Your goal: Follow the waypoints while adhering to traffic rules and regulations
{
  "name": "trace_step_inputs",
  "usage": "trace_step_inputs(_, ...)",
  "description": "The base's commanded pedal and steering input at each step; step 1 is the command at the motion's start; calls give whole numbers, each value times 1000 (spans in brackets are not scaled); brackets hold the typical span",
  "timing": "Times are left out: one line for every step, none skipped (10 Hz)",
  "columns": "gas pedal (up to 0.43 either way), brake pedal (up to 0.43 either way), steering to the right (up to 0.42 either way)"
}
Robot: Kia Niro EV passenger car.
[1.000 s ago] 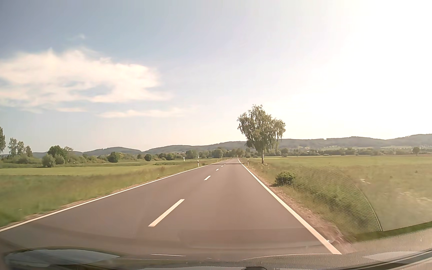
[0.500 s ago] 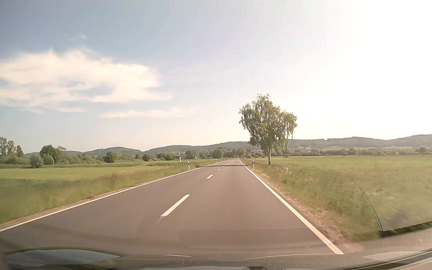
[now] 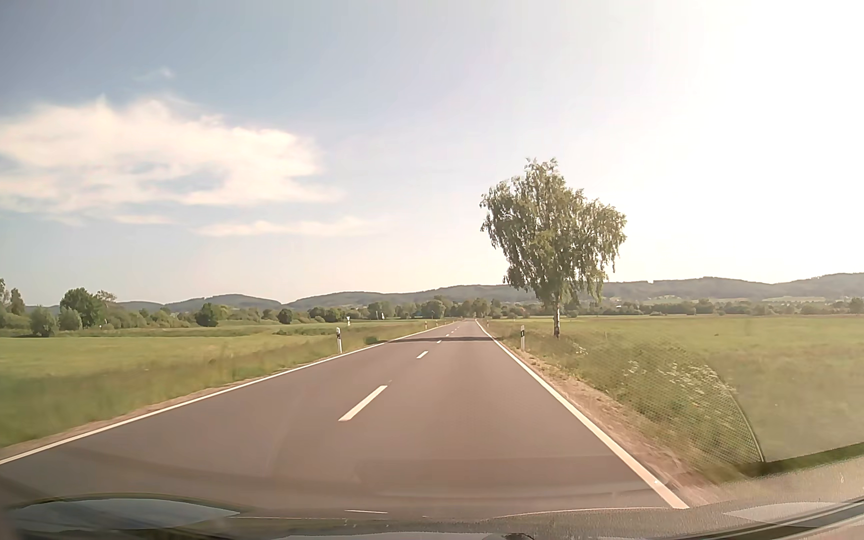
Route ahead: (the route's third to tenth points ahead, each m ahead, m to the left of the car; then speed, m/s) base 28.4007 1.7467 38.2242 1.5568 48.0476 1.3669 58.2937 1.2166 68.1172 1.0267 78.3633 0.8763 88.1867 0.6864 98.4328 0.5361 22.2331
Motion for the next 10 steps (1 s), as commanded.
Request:
trace_step_inputs(220,0,0)
trace_step_inputs(228,0,0)
trace_step_inputs(228,0,0)
trace_step_inputs(228,0,0)
trace_step_inputs(228,0,0)
trace_step_inputs(228,0,0)
trace_step_inputs(228,0,0)
trace_step_inputs(228,0,0)
trace_step_inputs(228,0,0)
trace_step_inputs(228,0,0)
